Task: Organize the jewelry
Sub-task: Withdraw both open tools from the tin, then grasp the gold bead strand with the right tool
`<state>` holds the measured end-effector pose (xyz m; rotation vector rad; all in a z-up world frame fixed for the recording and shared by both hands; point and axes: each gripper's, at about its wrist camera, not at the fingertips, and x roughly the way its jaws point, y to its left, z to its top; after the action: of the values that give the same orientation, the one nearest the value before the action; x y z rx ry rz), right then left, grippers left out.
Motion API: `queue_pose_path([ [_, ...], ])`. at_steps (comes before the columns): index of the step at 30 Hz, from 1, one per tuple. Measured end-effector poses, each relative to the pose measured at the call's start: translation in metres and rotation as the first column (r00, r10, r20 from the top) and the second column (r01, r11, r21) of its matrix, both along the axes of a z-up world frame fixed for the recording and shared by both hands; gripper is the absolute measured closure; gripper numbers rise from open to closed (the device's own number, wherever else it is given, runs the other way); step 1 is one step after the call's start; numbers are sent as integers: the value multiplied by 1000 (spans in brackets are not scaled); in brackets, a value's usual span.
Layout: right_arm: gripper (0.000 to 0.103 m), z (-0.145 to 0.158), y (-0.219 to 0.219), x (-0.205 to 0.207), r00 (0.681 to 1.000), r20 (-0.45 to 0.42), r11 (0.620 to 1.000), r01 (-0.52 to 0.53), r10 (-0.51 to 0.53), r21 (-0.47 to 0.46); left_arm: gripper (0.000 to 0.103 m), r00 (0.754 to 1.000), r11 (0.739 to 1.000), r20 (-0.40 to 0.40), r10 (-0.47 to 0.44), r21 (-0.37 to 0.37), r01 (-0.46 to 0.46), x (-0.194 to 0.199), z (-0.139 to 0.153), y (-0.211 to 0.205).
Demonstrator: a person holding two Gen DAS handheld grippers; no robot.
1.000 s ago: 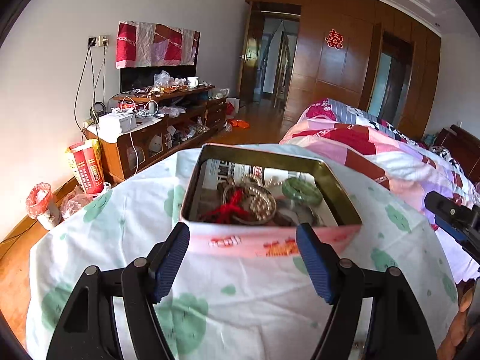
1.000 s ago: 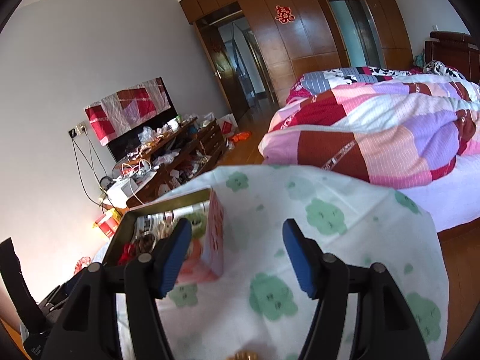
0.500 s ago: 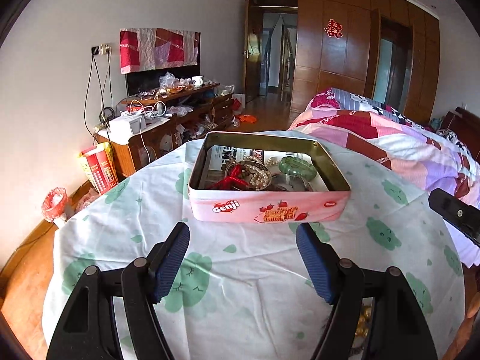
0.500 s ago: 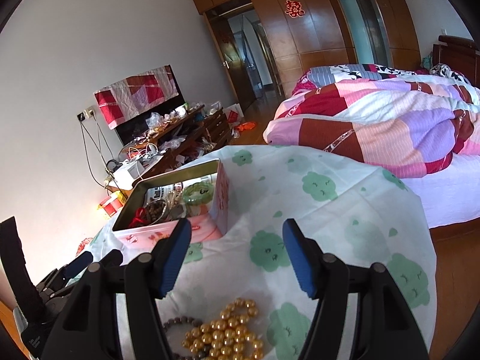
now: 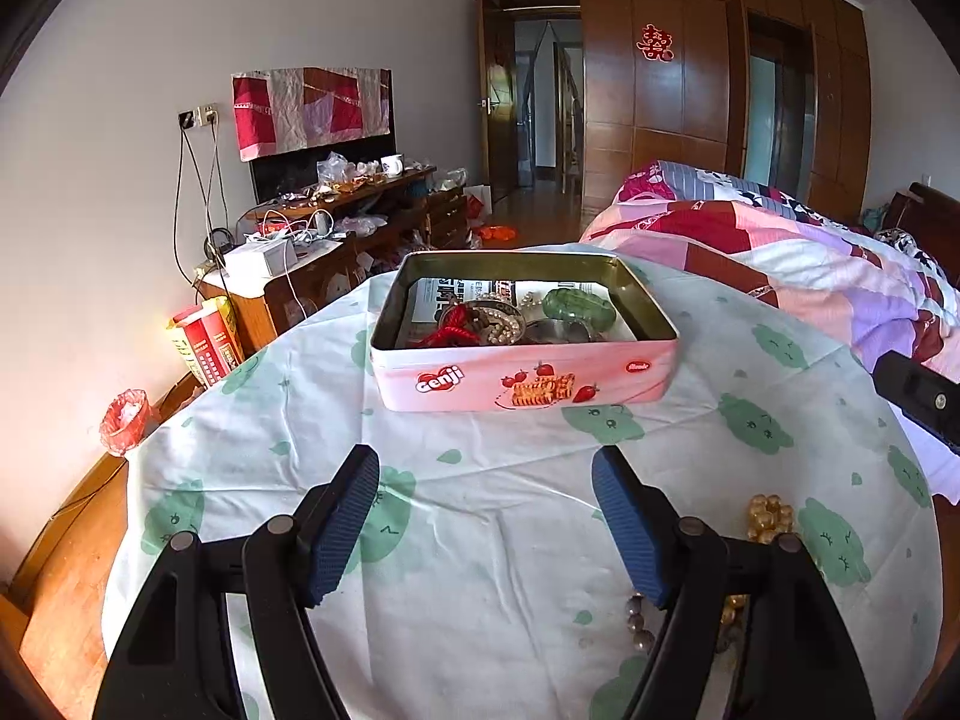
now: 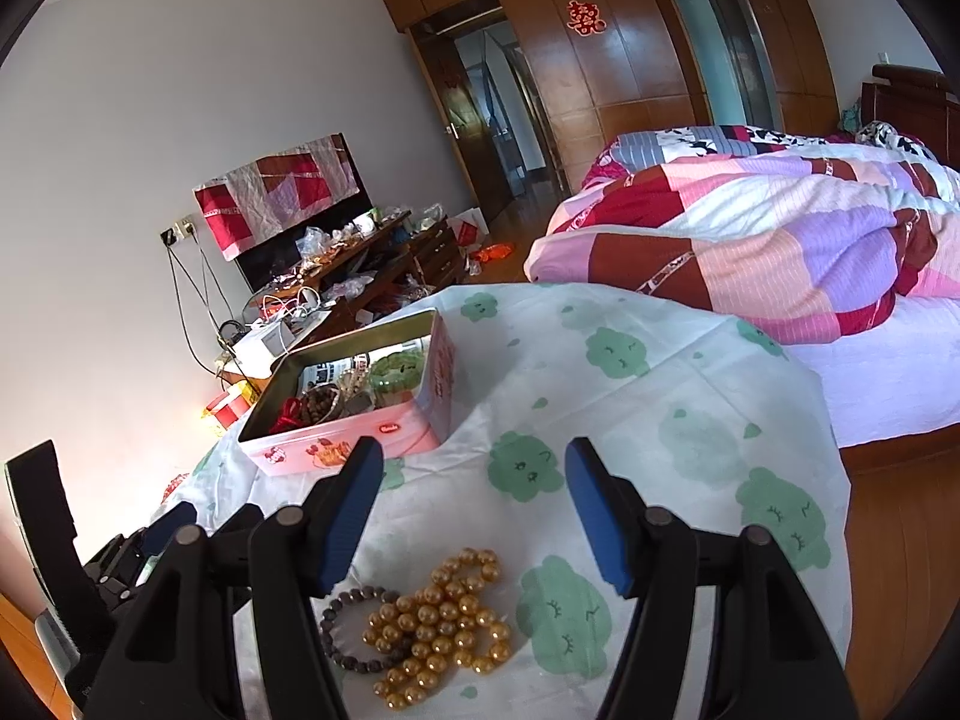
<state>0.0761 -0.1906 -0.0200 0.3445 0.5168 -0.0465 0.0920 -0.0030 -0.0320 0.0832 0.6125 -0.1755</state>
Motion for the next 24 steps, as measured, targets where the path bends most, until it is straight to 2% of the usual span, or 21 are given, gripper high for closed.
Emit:
queue_pose_path([
  [7,37,-8,-6,-7,1000,-30,1000,5,-5,-5,29,1000,999,4,4,-39,-4,-6,1,9],
  [13,37,-25,-18,-12,996,-87,1000,22,-20,14,29,1000,995,-30,7,-96,-10,-6,-2,22],
  [17,37,-36,-14,-9,991,-130,998,-34,40,46,29,1000,993,-31,5,-116,-9,-8,-2,25],
  [24,37,-49,14,7,960,-226,986,-167,165,13,29,999,995,-41,-12,-103,7,-7,-3,22],
])
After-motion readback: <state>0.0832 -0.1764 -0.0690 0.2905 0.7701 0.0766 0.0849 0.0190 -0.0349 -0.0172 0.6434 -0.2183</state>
